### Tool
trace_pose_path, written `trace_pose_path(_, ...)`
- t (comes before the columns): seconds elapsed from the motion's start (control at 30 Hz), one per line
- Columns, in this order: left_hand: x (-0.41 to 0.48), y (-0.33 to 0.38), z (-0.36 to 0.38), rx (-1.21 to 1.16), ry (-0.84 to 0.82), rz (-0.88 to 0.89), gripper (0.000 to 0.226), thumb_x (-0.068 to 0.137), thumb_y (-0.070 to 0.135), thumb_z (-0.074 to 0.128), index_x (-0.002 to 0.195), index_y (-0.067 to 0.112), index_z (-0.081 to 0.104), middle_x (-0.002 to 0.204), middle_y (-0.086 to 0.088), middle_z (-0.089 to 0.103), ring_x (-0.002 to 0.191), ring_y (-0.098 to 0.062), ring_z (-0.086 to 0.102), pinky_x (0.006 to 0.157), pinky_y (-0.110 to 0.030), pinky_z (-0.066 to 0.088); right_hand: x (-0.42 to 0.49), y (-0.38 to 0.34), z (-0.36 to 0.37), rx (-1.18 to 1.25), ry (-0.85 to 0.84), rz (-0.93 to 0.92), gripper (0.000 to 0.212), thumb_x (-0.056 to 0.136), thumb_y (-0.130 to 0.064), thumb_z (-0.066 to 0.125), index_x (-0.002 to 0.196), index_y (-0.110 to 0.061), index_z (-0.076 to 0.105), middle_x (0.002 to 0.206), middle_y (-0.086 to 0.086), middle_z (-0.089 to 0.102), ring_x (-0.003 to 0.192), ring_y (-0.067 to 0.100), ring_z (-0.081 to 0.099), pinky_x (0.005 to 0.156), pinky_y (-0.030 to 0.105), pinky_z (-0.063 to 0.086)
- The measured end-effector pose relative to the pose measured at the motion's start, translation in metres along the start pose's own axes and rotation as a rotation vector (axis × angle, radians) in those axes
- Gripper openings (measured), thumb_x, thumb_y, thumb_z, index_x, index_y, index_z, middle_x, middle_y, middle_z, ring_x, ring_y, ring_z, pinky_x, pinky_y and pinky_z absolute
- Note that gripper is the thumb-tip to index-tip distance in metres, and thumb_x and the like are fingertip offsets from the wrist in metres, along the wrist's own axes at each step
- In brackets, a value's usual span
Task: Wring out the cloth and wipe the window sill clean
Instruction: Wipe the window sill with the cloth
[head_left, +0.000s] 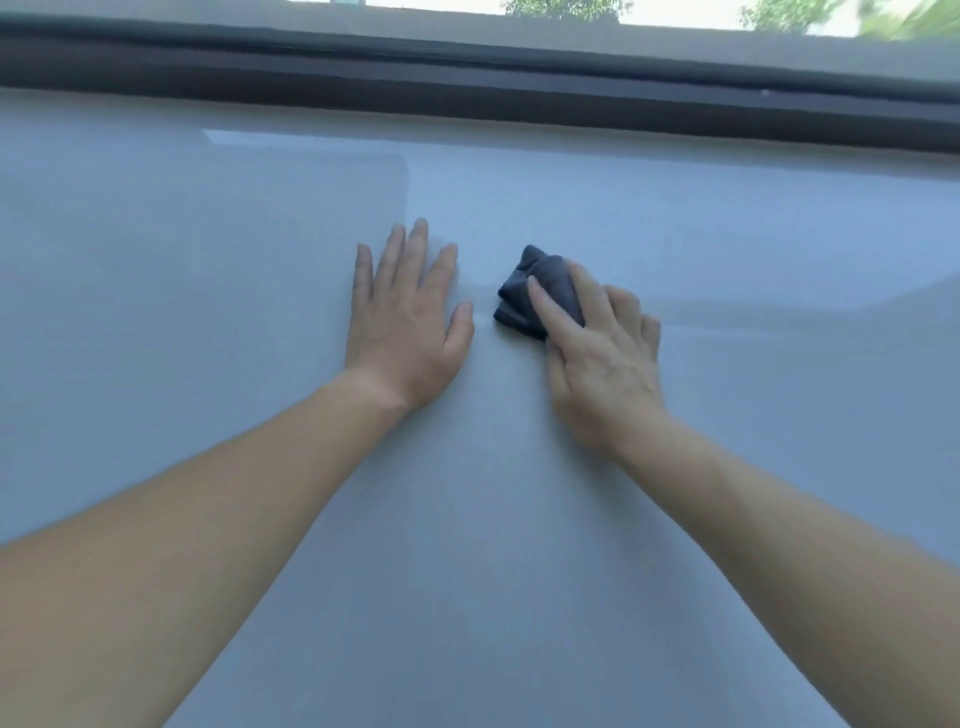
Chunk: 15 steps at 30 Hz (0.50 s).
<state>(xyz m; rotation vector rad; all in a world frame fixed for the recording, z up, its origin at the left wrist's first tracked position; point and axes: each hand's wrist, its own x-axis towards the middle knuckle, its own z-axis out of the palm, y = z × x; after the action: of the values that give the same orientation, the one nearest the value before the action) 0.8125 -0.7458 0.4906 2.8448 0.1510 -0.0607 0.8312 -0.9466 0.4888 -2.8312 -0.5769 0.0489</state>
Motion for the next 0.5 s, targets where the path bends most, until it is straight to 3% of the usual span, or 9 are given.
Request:
trace_pose_path(0.1, 0.012, -0.004, 0.004, 0.056, -0.041, -0.026, 0.069, 0.093, 0.048, 0.024, 0.155, 0.017, 0.019, 0.166, -0.01, 0.002, 0.152, -0.024, -0.006, 0.121, -0.048, -0.006, 0.017, 0.022, -0.005, -0.01, -0.024, -0.142, 0.059, 0.087, -0.021, 0.046, 0.143, -0.04, 0.043, 0.156, -0.006, 0.03, 0.121, 0.027, 0.033, 0.089, 0.036, 0.024)
trace_pose_path(0.17, 0.011, -0.005, 0.005, 0.049, -0.036, -0.026, 0.069, 0.094, 0.049, 0.025, 0.156, 0.019, 0.019, 0.166, -0.008, 0.001, 0.152, -0.023, -0.007, 0.122, -0.046, -0.006, 0.047, 0.041, -0.008, -0.034, 0.041, 0.006, 0.057, 0.088, -0.023, 0.042, 0.142, -0.04, 0.044, 0.154, -0.004, 0.033, 0.122, 0.032, 0.036, 0.092, 0.041, 0.028)
trace_pose_path(0.27, 0.012, -0.005, 0.004, 0.053, -0.043, -0.027, 0.069, 0.094, 0.05, 0.025, 0.156, 0.02, 0.018, 0.166, -0.008, 0.0, 0.152, -0.022, -0.008, 0.122, -0.046, -0.006, 0.089, 0.043, -0.01, -0.002, 0.168, 0.409, 0.059, 0.089, -0.017, 0.04, 0.143, -0.04, 0.039, 0.154, -0.003, 0.031, 0.125, 0.035, 0.034, 0.095, 0.043, 0.026)
trace_pose_path(0.33, 0.013, -0.004, 0.004, 0.056, -0.044, -0.027, 0.07, 0.093, 0.05, 0.025, 0.156, 0.019, 0.019, 0.166, -0.008, 0.001, 0.152, -0.023, -0.008, 0.122, -0.047, -0.005, 0.101, 0.016, -0.007, 0.012, 0.139, 0.495, 0.064, 0.087, -0.013, 0.043, 0.146, -0.039, 0.035, 0.155, -0.001, 0.027, 0.124, 0.034, 0.032, 0.094, 0.043, 0.025)
trace_pose_path(0.5, 0.013, -0.004, 0.007, 0.05, -0.018, -0.013, 0.07, 0.091, 0.048, 0.031, 0.153, 0.014, 0.029, 0.165, -0.012, 0.011, 0.153, -0.026, 0.002, 0.122, -0.052, 0.003, 0.106, -0.018, 0.007, -0.053, 0.009, -0.108, 0.06, 0.084, -0.024, 0.047, 0.142, -0.039, 0.044, 0.153, -0.001, 0.036, 0.118, 0.032, 0.038, 0.087, 0.041, 0.028)
